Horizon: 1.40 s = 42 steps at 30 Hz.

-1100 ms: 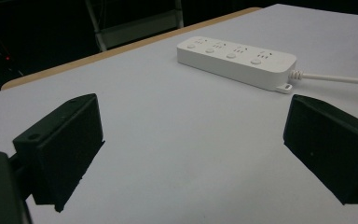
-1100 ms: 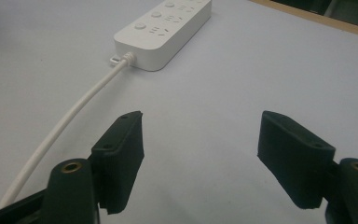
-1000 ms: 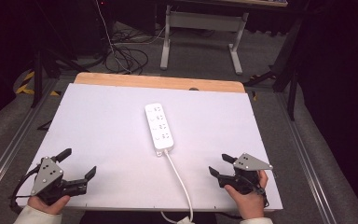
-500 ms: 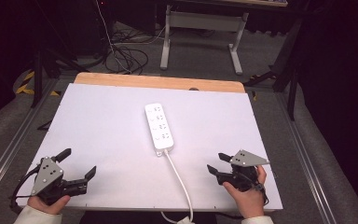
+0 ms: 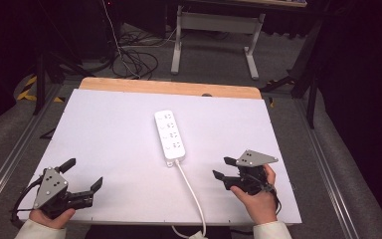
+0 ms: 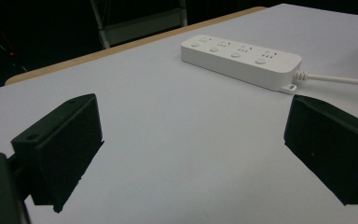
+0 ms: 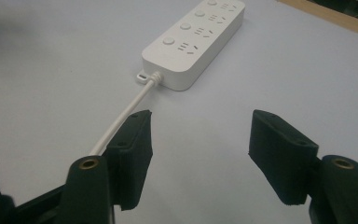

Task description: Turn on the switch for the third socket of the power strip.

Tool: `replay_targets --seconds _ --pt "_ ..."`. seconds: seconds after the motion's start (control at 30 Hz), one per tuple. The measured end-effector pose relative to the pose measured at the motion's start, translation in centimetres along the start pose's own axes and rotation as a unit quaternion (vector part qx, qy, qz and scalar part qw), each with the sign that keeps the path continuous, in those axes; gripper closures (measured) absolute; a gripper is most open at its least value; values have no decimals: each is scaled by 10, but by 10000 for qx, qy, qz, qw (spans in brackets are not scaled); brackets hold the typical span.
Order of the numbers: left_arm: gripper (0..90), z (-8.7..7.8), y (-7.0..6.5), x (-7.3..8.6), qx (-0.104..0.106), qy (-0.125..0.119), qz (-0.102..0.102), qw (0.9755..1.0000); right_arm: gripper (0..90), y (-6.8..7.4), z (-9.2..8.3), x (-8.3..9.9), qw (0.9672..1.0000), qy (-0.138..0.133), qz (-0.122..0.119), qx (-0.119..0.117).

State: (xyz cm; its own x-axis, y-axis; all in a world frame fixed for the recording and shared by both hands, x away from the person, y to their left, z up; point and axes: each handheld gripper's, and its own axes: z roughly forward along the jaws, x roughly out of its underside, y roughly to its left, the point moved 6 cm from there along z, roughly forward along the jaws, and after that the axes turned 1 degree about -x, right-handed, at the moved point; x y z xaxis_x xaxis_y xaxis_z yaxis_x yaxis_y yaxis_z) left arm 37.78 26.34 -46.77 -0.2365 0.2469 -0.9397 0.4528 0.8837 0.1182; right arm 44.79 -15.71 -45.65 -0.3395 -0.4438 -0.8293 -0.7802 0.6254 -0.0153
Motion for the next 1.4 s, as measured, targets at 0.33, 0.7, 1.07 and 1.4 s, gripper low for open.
replay_targets --seconds 0.33,0.7,1.07,1.4 --pt "48 0 0 0 -13 5 14 10000 394 2 2 -27 9997 -66 -218 -33" --pt "49 0 1 0 -41 24 31 10000 395 1 5 -47 9994 -138 -283 -118" --pt "49 1 1 0 -32 43 19 10000 437 2 13 -67 9987 -71 -473 -202" --pt "52 -1 2 1 -47 68 78 9999 535 0 24 -82 9982 47 -501 -328"
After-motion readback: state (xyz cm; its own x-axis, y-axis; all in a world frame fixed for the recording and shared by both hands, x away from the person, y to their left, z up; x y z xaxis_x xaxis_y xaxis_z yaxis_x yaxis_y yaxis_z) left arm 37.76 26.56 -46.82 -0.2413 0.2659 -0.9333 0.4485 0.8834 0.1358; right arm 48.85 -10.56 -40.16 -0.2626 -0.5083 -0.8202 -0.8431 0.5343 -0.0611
